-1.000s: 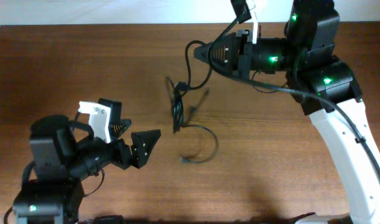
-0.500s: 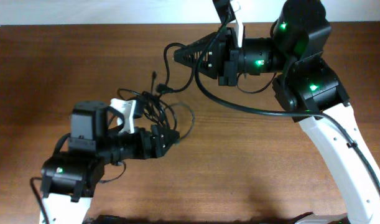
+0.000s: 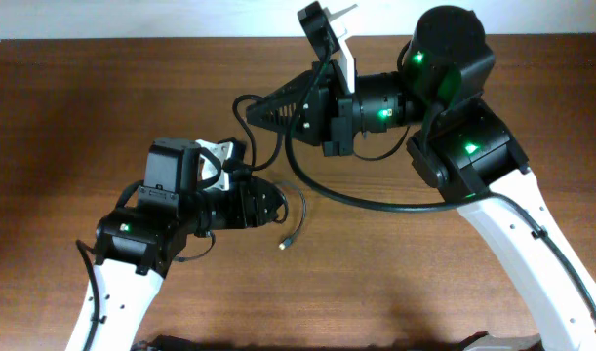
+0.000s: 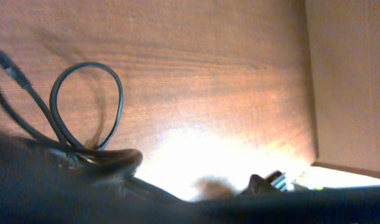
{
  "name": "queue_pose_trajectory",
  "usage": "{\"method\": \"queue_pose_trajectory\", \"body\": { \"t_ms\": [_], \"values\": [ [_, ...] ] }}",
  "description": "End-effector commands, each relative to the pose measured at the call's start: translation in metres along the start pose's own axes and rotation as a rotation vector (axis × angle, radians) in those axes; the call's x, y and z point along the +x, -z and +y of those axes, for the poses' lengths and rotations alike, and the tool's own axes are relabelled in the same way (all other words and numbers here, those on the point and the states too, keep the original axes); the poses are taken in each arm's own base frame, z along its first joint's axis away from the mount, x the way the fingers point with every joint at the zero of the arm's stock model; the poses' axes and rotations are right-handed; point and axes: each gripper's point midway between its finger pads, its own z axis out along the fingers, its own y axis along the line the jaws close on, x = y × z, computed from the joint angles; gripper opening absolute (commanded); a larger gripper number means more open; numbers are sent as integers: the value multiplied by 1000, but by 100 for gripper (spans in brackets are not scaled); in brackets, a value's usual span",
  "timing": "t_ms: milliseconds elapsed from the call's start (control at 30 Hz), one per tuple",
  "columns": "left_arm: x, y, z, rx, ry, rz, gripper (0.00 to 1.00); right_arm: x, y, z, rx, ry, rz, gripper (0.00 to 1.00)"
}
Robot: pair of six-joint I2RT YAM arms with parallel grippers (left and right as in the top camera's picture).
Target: Untangle cables
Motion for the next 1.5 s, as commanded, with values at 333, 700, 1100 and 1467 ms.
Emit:
{"method": "queue_pose_trajectory", "body": {
  "t_ms": [333, 700, 1100, 1467],
  "values": [
    [-12, 0, 0, -14, -34, -52, 0, -10, 13, 13, -7, 40, -16, 4],
    [-7, 86, -63, 109, -234, -276, 8, 51, 177, -140, 747, -241, 9, 4],
    [-2, 156, -103, 134, -378, -462, 57, 106, 312, -179, 1422, -431, 101, 5],
    [5, 147, -93, 105, -365, -403, 92, 136, 308, -167, 1410, -552, 184, 99]
  ]
}}
